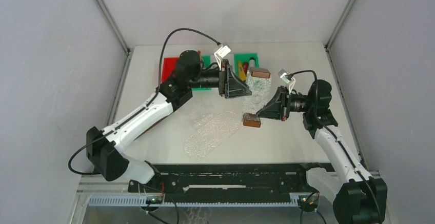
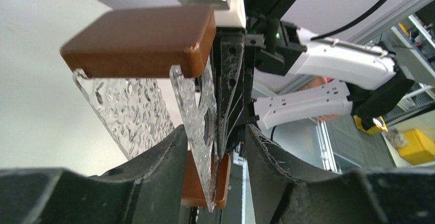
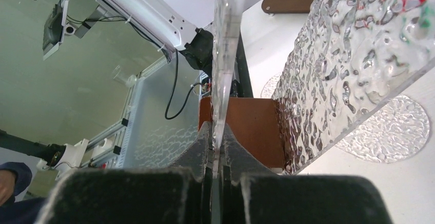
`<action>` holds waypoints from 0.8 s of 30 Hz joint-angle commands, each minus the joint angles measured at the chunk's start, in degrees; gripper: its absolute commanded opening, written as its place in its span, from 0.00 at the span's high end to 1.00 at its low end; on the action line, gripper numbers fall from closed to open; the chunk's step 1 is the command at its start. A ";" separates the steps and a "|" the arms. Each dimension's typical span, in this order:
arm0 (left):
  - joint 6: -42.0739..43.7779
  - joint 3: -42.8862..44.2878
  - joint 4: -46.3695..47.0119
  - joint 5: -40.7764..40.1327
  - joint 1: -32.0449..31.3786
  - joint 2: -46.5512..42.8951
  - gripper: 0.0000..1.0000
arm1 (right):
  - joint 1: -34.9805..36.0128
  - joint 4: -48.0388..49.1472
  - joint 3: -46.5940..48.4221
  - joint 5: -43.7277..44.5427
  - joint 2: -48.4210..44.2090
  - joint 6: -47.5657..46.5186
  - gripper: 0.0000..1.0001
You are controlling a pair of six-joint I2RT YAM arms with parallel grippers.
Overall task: Prepare toiletry sets of a toothbrush and toothpaste on the tray
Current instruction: Place the toothpaste holder at the center of the board.
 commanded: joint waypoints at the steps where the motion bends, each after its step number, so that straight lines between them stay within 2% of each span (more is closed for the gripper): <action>1: 3.18 3.57 -4.88 3.49 -0.21 0.84 0.51 | 0.55 1.28 2.80 -0.52 -0.18 -3.23 1.00; 5: 2.54 3.87 -4.90 3.48 -0.34 1.80 0.50 | 0.97 -1.60 3.61 -0.77 0.02 -5.73 1.00; 9: 1.57 4.83 -4.26 4.01 -1.18 3.15 0.56 | 1.38 -2.00 3.60 -1.03 0.34 -6.35 1.00; 12: 0.30 5.28 -2.72 5.23 -1.74 3.87 0.69 | 1.56 -2.14 3.60 -1.20 0.56 -6.65 1.00; 13: -0.14 5.40 -2.20 5.62 -1.78 4.13 0.77 | 1.64 -2.20 3.60 -1.27 0.61 -6.81 1.00; 15: -0.55 5.31 -1.50 6.00 -1.79 4.24 0.98 | 1.73 -2.28 3.59 -1.44 0.78 -7.06 1.00; 16: -0.46 5.16 -1.43 6.02 -1.79 3.97 1.00 | 1.74 -2.36 3.59 -1.55 0.85 -7.23 1.00; 17: -0.34 4.62 -1.18 5.79 -1.72 3.54 1.00 | 1.74 -3.11 3.79 -1.58 0.87 -7.96 0.96; 20: -1.72 1.13 2.10 3.88 -1.06 0.73 1.00 | 1.62 -7.32 4.92 -1.69 0.66 -11.57 0.66; 22: -4.90 -3.43 7.31 2.41 0.24 -2.34 1.00 | 1.18 -7.66 5.32 -2.39 0.34 -12.05 0.50; 24: -8.87 -9.05 13.65 0.50 2.03 -6.35 1.00 | 0.42 -7.84 5.57 -3.07 -0.15 -12.13 0.37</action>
